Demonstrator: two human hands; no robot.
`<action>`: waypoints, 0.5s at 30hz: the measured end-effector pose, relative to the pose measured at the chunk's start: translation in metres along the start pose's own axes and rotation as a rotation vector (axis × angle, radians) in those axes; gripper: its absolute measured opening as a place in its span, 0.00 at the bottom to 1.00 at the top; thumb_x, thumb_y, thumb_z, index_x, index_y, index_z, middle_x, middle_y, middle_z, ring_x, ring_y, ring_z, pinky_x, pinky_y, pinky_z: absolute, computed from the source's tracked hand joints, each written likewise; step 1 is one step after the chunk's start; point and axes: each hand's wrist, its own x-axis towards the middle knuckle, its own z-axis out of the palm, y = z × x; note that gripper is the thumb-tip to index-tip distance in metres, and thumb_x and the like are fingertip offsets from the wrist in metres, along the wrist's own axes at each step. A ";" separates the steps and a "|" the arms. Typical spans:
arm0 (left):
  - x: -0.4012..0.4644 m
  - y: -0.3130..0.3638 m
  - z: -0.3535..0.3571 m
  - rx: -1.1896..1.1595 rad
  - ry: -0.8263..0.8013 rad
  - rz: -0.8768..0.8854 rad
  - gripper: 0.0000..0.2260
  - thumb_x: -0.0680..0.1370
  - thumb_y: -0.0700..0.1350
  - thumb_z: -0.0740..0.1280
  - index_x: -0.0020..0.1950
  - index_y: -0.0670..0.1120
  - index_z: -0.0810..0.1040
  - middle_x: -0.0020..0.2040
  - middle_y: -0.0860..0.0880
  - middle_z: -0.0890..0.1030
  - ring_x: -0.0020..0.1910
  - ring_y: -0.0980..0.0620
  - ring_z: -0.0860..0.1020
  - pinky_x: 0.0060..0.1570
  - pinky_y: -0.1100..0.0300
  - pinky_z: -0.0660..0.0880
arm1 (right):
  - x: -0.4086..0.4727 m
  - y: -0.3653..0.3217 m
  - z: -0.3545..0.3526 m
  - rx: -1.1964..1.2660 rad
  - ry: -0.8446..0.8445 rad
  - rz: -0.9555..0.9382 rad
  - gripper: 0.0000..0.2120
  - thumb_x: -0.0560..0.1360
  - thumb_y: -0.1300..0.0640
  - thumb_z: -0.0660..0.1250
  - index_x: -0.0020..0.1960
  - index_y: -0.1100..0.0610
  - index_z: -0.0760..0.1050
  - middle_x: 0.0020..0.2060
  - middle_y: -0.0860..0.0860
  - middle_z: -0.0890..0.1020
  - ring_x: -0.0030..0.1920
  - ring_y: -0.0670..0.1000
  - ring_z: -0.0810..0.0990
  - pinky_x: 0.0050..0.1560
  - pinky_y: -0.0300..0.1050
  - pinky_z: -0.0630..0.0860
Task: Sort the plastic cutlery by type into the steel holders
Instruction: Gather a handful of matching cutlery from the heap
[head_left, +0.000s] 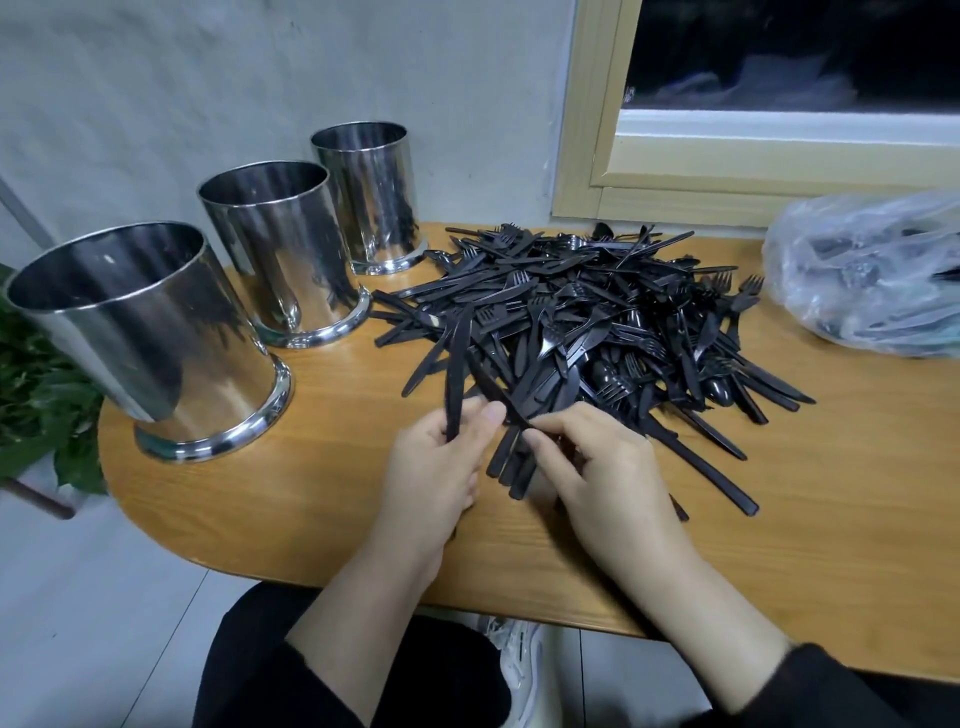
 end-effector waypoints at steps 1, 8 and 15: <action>-0.002 -0.001 0.007 -0.041 -0.020 -0.013 0.13 0.81 0.48 0.70 0.50 0.37 0.81 0.28 0.52 0.65 0.25 0.55 0.62 0.28 0.58 0.59 | 0.001 -0.004 0.001 0.008 -0.024 -0.016 0.03 0.78 0.56 0.71 0.50 0.55 0.83 0.41 0.44 0.81 0.41 0.40 0.75 0.46 0.28 0.68; 0.013 0.003 0.001 0.089 0.186 0.156 0.14 0.84 0.54 0.62 0.42 0.51 0.79 0.32 0.49 0.71 0.31 0.51 0.70 0.33 0.55 0.69 | 0.018 0.012 -0.003 -0.293 -0.162 0.099 0.12 0.81 0.49 0.64 0.62 0.51 0.79 0.48 0.47 0.78 0.52 0.51 0.76 0.57 0.50 0.73; 0.021 -0.001 -0.003 0.119 0.216 0.269 0.11 0.86 0.52 0.58 0.47 0.50 0.73 0.31 0.50 0.70 0.27 0.49 0.69 0.26 0.54 0.68 | 0.016 0.017 0.008 -0.516 -0.193 0.147 0.15 0.83 0.46 0.60 0.65 0.47 0.79 0.47 0.48 0.78 0.50 0.54 0.74 0.51 0.52 0.67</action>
